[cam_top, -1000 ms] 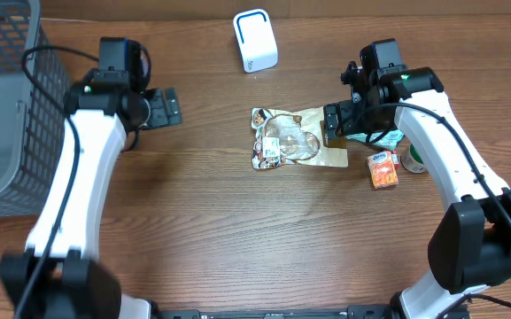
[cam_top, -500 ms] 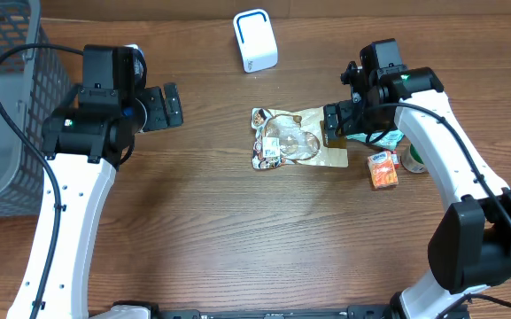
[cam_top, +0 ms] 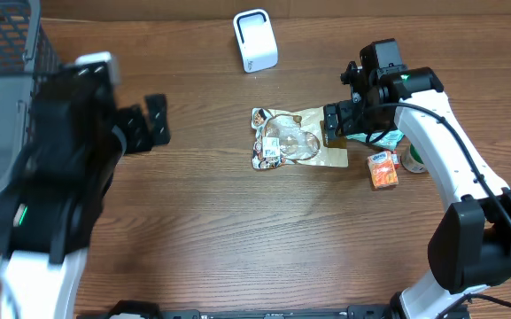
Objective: Scan the item barcode
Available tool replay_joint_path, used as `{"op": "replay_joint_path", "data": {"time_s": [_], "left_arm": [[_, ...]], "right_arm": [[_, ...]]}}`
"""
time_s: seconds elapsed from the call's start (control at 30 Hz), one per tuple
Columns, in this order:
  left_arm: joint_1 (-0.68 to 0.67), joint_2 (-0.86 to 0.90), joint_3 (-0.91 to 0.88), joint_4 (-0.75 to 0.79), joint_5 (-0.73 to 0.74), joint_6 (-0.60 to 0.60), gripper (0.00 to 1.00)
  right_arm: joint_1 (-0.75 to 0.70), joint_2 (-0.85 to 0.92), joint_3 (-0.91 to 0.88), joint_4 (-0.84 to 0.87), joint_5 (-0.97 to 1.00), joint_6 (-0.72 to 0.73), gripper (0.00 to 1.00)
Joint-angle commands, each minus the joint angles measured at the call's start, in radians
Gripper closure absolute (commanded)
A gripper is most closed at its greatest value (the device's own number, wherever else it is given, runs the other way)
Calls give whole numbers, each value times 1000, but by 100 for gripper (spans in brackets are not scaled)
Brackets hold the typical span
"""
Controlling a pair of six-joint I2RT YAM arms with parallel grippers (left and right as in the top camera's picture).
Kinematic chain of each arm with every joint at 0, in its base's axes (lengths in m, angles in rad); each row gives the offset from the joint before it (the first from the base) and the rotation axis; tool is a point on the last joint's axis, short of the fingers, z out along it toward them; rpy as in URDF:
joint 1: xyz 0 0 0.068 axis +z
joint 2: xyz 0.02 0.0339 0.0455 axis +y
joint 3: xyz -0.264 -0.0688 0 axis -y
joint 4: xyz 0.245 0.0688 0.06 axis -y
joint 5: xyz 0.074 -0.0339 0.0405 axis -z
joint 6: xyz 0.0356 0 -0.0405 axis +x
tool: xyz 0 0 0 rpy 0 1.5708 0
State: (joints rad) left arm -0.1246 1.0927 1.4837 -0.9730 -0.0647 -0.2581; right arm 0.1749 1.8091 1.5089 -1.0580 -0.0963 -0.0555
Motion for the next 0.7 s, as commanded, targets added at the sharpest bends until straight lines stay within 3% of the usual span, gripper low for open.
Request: {"op": "replay_joint_path", "data": {"time_s": [0.0, 0.27, 0.67], "left_arm": [[2, -109, 10, 1, -5, 11, 0], [2, -305, 10, -3, -5, 11, 0], [2, -379, -76, -55, -5, 11, 0]], "right_arm": [[1, -8, -5, 5, 5, 4, 0], [1, -8, -5, 5, 5, 4, 0], [1, -8, -5, 5, 6, 4, 0]]}}
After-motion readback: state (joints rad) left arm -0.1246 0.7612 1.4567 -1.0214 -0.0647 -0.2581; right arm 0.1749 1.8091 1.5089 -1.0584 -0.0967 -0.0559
